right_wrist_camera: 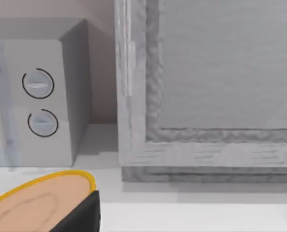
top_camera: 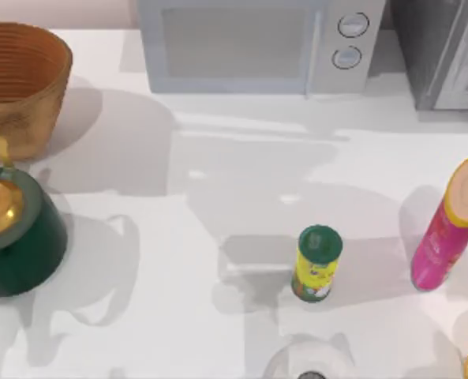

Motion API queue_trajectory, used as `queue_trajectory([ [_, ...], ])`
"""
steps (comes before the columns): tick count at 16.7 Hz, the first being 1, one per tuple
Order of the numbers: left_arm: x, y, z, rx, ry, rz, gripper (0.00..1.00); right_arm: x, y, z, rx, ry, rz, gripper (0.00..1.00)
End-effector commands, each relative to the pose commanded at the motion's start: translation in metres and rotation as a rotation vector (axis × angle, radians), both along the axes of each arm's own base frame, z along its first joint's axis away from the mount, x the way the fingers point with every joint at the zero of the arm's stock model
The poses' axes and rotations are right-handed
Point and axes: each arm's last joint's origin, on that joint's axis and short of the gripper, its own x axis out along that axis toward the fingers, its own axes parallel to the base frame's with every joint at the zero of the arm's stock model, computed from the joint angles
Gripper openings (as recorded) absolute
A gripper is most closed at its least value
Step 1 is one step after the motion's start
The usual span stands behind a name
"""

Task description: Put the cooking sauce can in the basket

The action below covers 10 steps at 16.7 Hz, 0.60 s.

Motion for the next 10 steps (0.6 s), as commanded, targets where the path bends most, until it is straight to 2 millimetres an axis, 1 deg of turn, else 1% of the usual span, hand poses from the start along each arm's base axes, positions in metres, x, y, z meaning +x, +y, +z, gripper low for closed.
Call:
queue_trajectory([
  [2, -0.002, 0.005, 0.003, -0.002, 0.003, 0.03, 0.0, 0.0, 0.0, 0.0, 0.0, 0.0, 0.0, 1.0],
  [6, 0.0, 0.004, 0.0, 0.0, 0.006, 0.024, 0.0, 0.0, 0.0, 0.0, 0.0, 0.0, 0.0, 1.0],
  [8, 0.007, 0.005, -0.009, -0.001, 0.011, 0.027, 0.0, 0.0, 0.0, 0.0, 0.0, 0.0, 0.0, 1.0],
  [10, 0.018, 0.006, -0.022, -0.001, 0.01, 0.031, 0.0, 0.0, 0.0, 0.0, 0.0, 0.0, 0.0, 1.0],
])
